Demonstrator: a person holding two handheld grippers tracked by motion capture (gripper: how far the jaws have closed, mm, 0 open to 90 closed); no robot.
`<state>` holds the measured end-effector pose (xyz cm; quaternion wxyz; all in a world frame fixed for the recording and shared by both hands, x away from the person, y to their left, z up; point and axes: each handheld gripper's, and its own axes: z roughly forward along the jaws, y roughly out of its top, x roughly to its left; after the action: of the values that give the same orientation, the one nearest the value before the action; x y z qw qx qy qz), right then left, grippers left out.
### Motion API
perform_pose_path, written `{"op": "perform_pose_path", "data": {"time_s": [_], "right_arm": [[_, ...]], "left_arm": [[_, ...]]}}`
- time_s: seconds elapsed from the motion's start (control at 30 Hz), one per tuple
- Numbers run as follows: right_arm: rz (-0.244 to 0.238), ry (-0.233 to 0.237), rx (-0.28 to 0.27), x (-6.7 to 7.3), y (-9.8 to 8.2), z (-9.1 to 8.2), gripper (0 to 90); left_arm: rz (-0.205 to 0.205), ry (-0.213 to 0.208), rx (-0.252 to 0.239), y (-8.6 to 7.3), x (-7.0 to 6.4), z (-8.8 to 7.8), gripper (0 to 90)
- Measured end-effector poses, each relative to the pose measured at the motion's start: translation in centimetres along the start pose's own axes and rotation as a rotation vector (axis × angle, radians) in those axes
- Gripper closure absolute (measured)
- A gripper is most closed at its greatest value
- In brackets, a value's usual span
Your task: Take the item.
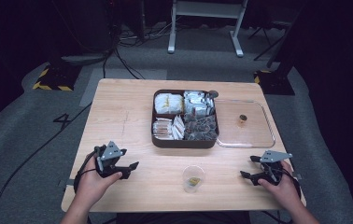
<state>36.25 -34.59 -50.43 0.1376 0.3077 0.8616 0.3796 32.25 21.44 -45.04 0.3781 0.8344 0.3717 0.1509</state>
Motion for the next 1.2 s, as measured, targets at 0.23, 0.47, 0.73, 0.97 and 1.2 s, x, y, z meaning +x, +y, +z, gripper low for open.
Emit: {"op": "perform_pose_path", "data": {"time_s": [0.23,0.47,0.73,0.97,1.2], "right_arm": [[0.001,0.0,0.0,0.0,0.0,0.0,16.5],[0.001,0.0,0.0,0.0,0.0,0.0,16.5],[0.001,0.0,0.0,0.0,0.0,0.0,16.5],[0.001,0.0,0.0,0.0,0.0,0.0,16.5],[0.0,-0.001,0.0,0.0,0.0,0.0,16.5]], "left_arm": [[-0.033,0.013,0.041,-1.3,1.0,0.6,31.4],[-0.062,0.033,0.094,-3.0,1.8,1.1,30.3],[-0.064,0.049,0.134,-4.6,2.2,1.5,27.5],[-0.038,0.058,0.104,-5.0,2.4,2.0,15.1],[-0.038,0.065,0.078,-5.2,2.6,2.2,13.0]]}}
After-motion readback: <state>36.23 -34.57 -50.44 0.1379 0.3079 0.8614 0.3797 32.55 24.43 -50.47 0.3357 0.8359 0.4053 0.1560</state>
